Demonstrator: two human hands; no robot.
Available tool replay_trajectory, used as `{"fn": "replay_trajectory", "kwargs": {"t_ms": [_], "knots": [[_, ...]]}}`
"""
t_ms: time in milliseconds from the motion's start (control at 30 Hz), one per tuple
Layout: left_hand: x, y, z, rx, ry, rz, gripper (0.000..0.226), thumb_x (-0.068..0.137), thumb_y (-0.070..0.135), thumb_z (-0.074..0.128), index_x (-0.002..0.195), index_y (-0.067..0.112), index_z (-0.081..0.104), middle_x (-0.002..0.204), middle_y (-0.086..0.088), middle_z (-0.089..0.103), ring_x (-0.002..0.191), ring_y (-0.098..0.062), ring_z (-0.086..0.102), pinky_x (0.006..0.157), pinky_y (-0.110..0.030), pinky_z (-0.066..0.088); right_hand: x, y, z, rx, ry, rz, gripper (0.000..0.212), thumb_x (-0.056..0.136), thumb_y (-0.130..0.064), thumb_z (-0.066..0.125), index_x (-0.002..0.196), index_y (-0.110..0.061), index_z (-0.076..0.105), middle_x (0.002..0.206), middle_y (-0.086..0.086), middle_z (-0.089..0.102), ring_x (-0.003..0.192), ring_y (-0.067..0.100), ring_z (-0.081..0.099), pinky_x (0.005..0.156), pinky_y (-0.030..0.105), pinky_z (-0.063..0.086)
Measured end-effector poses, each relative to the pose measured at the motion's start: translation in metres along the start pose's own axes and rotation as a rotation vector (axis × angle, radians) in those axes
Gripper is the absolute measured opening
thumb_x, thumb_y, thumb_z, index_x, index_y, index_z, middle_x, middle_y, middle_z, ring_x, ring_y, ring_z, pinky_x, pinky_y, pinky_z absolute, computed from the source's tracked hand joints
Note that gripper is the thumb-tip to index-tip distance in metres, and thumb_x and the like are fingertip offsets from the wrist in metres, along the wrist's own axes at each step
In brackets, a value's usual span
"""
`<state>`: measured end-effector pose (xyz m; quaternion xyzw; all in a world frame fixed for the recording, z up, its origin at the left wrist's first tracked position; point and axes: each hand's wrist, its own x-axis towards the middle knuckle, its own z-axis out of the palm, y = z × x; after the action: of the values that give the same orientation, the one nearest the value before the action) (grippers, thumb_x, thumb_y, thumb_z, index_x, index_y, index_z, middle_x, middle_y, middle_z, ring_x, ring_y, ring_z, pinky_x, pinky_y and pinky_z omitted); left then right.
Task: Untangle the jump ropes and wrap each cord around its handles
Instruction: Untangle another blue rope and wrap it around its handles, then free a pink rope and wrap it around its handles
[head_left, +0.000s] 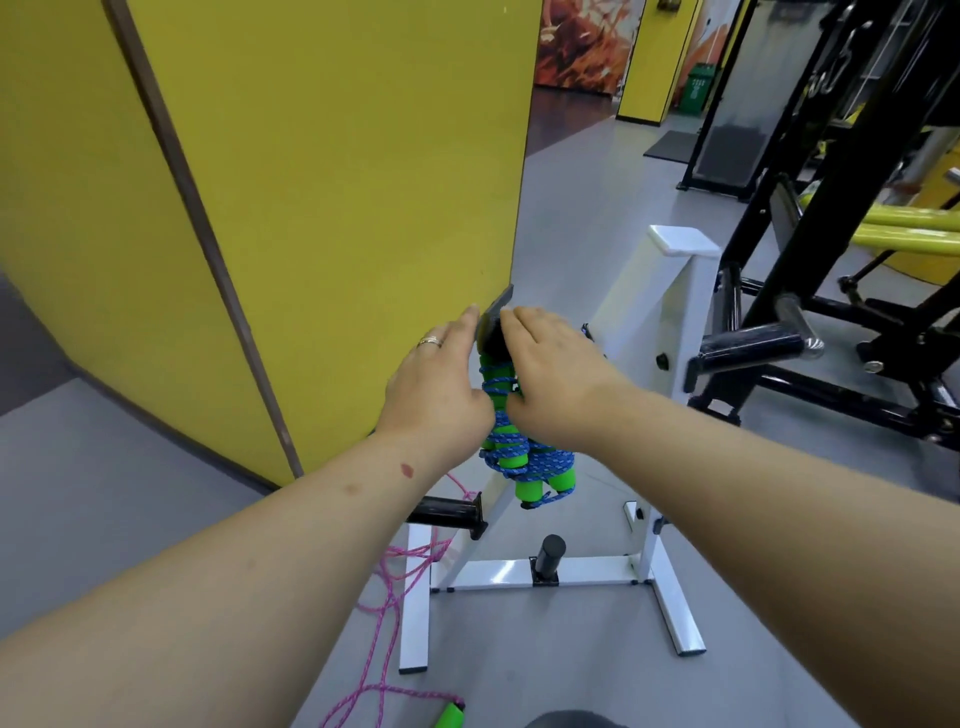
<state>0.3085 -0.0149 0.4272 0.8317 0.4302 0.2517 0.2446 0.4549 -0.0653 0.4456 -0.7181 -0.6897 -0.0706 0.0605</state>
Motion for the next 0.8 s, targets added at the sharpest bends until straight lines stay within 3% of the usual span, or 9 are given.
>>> {"fn": "replay_trajectory", "kwargs": {"t_ms": [200, 367, 600, 800], "knots": [[-0.032, -0.026, -0.025, 0.319, 0.047, 0.027, 0.091, 0.085, 0.015, 0.052, 0.164, 0.027, 0.008, 0.166, 0.001, 0.025, 0.154, -0.029, 0.021, 0.121, -0.046, 0.029, -0.01, -0.047, 0.016, -0.019, 0.083, 0.027, 0.085, 0.084, -0.022, 0.048, 0.157, 0.0, 0.009, 0.165, 0.016, 0.013, 0.154, 0.031, 0.007, 0.125, 0.045, 0.012], [-0.081, -0.089, -0.036, 0.451, 0.049, -0.099, 0.093, 0.084, 0.019, 0.055, 0.163, 0.025, 0.007, 0.166, -0.001, 0.026, 0.154, -0.031, 0.021, 0.12, -0.049, 0.03, -0.022, -0.112, 0.047, 0.076, 0.058, -0.035, 0.086, 0.086, -0.018, 0.05, 0.158, -0.003, 0.007, 0.167, 0.013, 0.008, 0.155, 0.029, 0.004, 0.126, 0.043, 0.009], [-0.17, -0.208, -0.028, 0.507, -0.095, -0.375, 0.091, 0.085, 0.019, 0.054, 0.162, 0.022, 0.007, 0.165, -0.007, 0.025, 0.153, -0.034, 0.021, 0.12, -0.05, 0.029, -0.048, -0.203, 0.143, 0.185, -0.233, -0.087, 0.087, 0.09, -0.019, 0.05, 0.159, -0.01, -0.001, 0.168, 0.009, 0.0, 0.155, 0.027, 0.0, 0.126, 0.04, 0.005], [-0.231, -0.307, -0.005, 0.524, -0.272, -0.617, 0.094, 0.082, 0.022, 0.054, 0.162, 0.028, 0.004, 0.168, -0.009, 0.018, 0.152, -0.032, 0.023, 0.123, -0.046, 0.025, -0.067, -0.247, 0.232, 0.161, -0.521, -0.097, 0.091, 0.087, -0.016, 0.054, 0.159, -0.017, -0.001, 0.168, 0.012, 0.002, 0.154, 0.031, 0.006, 0.125, 0.044, 0.013]]}}
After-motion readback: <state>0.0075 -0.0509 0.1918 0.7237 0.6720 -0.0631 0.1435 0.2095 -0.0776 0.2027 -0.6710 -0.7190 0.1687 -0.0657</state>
